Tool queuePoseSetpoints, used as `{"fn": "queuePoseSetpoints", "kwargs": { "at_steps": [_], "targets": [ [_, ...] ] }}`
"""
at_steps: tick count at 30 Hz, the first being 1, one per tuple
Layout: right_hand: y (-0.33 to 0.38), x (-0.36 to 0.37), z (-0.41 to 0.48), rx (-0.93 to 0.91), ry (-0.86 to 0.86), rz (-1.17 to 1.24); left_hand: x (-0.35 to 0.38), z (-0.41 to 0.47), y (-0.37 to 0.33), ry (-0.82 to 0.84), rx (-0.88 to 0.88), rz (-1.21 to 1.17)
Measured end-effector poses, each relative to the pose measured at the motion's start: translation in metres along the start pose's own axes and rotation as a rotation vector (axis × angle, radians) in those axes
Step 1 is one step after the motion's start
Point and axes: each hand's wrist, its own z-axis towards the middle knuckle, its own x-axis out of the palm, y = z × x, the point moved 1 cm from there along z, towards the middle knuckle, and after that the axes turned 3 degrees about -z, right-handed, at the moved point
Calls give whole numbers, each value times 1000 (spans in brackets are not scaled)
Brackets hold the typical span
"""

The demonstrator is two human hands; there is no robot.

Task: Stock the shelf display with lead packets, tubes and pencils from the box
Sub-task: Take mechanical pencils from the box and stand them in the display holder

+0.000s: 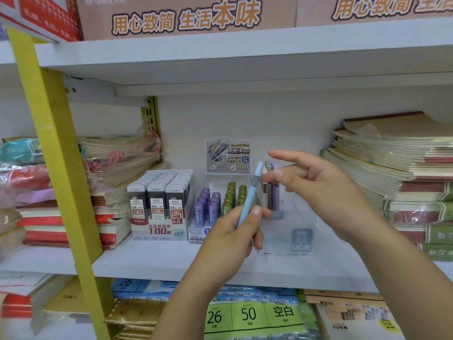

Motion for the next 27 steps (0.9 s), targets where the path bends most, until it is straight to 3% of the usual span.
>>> {"fn": "queuePoseSetpoints", "kwargs": {
  "at_steps": [5, 10, 12, 18, 22, 27],
  "targets": [
    [3, 12, -3, 7, -24, 117, 8, 0, -3, 51, 10, 52],
    [2, -11, 3, -132, -451, 121, 9, 6, 4, -352, 227, 382],
    [-3, -27, 9, -199, -550, -1, 9, 7, 4, -413, 367, 604],
    [-39, -34, 38, -151, -293, -632, 9, 14, 25, -259, 394, 809],
    [-55, -29, 45, -147, -206, -742, 9, 16, 34, -244, 413, 840],
    [-65, -27, 43, -112, -146, -715, 8, 15, 36, -252, 436, 820]
  ]
}}
